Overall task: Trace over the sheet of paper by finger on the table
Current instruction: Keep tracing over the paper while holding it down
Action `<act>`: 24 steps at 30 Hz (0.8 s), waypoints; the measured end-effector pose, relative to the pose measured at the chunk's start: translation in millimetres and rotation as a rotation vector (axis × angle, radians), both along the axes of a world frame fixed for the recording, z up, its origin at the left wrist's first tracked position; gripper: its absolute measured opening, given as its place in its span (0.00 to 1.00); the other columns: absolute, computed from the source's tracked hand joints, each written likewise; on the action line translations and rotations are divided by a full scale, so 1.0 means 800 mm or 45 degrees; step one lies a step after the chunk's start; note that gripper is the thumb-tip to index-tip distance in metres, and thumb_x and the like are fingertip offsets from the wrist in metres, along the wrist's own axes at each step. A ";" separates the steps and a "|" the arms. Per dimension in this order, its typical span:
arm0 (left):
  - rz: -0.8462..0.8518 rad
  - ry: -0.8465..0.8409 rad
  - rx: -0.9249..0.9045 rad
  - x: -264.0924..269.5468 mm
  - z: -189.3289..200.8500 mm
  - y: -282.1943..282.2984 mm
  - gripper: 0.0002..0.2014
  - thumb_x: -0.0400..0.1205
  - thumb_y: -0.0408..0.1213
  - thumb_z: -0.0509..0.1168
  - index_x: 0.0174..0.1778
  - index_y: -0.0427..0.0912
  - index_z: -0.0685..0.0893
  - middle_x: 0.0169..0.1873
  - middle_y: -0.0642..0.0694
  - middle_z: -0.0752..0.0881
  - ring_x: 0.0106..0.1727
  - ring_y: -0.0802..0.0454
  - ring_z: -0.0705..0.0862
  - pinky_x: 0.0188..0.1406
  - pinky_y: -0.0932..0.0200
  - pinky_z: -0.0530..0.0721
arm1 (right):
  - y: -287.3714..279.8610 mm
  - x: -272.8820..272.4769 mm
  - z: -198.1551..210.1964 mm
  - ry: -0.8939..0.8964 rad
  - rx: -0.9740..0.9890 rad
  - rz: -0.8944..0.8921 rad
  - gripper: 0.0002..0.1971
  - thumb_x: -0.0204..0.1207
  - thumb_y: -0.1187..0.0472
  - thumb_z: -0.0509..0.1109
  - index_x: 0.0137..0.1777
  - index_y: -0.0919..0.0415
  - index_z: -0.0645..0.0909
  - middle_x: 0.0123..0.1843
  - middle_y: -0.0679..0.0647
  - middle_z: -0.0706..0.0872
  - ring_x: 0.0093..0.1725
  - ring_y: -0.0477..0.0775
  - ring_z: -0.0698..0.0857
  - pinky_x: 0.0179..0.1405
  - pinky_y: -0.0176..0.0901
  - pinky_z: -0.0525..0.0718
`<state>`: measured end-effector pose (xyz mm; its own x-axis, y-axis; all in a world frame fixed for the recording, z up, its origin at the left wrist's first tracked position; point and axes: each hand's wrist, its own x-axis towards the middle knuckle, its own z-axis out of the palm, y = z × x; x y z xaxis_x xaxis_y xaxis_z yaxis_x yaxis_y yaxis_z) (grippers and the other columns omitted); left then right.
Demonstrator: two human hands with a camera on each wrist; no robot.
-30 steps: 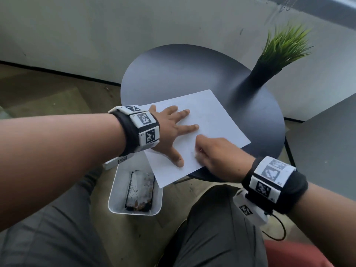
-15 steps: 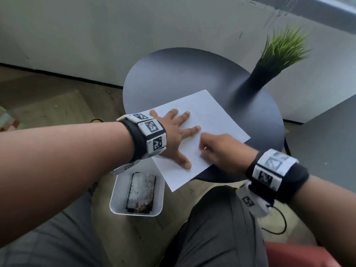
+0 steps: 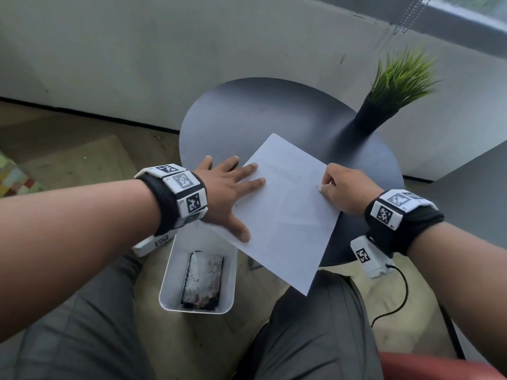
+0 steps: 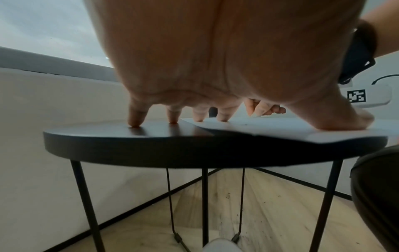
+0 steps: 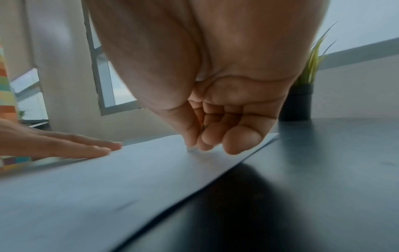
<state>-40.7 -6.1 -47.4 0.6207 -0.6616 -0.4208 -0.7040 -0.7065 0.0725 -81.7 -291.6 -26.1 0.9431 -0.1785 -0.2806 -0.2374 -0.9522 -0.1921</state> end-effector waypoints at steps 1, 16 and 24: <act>0.007 0.013 -0.012 -0.002 -0.001 -0.002 0.63 0.61 0.87 0.60 0.87 0.66 0.37 0.88 0.58 0.33 0.88 0.45 0.35 0.82 0.24 0.46 | 0.014 -0.003 0.002 -0.008 0.015 0.024 0.06 0.78 0.51 0.64 0.44 0.52 0.75 0.45 0.52 0.84 0.44 0.56 0.82 0.45 0.50 0.84; 0.027 0.015 -0.028 -0.006 -0.009 -0.010 0.63 0.61 0.88 0.57 0.86 0.66 0.35 0.88 0.56 0.32 0.88 0.41 0.33 0.79 0.19 0.43 | 0.101 -0.020 -0.001 -0.038 0.030 0.402 0.06 0.80 0.56 0.61 0.53 0.56 0.73 0.49 0.59 0.85 0.48 0.64 0.81 0.44 0.50 0.78; 0.007 0.007 -0.013 -0.005 -0.012 -0.007 0.63 0.61 0.89 0.53 0.85 0.66 0.32 0.87 0.56 0.30 0.88 0.40 0.32 0.78 0.17 0.43 | 0.076 0.031 0.003 -0.055 -0.030 0.174 0.04 0.77 0.57 0.64 0.48 0.56 0.78 0.47 0.54 0.85 0.50 0.60 0.83 0.44 0.47 0.78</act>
